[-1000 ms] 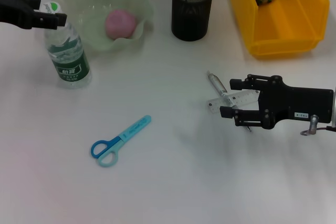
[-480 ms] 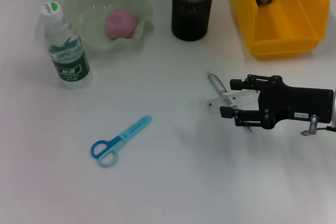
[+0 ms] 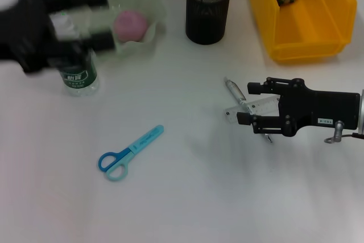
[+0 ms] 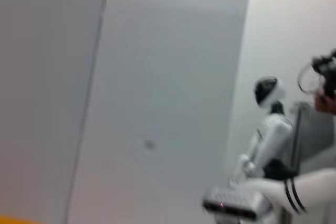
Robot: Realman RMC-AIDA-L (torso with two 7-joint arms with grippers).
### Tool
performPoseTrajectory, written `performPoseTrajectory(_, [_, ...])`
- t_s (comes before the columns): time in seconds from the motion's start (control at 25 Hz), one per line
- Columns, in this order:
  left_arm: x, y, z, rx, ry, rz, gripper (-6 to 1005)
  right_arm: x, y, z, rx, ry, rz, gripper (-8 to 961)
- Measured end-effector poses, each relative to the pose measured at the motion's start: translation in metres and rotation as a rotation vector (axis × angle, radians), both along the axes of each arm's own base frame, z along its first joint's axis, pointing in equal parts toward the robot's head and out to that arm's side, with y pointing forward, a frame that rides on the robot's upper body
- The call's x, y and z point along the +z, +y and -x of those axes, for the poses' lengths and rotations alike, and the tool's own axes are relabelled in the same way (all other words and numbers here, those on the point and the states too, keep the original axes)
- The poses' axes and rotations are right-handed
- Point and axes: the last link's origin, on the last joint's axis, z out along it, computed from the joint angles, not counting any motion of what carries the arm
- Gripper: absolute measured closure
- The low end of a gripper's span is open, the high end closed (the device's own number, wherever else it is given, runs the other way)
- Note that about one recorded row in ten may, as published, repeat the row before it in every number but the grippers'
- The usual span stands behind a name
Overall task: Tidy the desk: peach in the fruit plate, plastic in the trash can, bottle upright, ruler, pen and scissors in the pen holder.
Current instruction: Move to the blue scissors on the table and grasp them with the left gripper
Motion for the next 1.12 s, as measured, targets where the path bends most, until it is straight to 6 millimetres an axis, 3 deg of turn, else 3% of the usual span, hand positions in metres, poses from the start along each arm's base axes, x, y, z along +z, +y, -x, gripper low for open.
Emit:
performPoseTrajectory(0.2, [-0.026,0.0,0.006,0.029,0.132,0.078,183,0.001,0.002,0.002,0.0,-0.002,0.005,194])
performPoseTrajectory(0.48, [-0.055,0.014,0.008,0.117,0.346,0.143,184,0.004,0.0,0.002,0.012,0.007,0.015,194])
performPoseTrajectory(0.72, [-0.07,0.01,0.022,0.064,0.319,0.076,184,0.02,-0.005,0.003,0.045,0.046,0.033,194])
performPoseTrajectory(1.12, [-0.073,0.006,0.027,0.02,0.294,0.036,185,0.048,-0.011,-0.006,0.037,0.046,0.086,195])
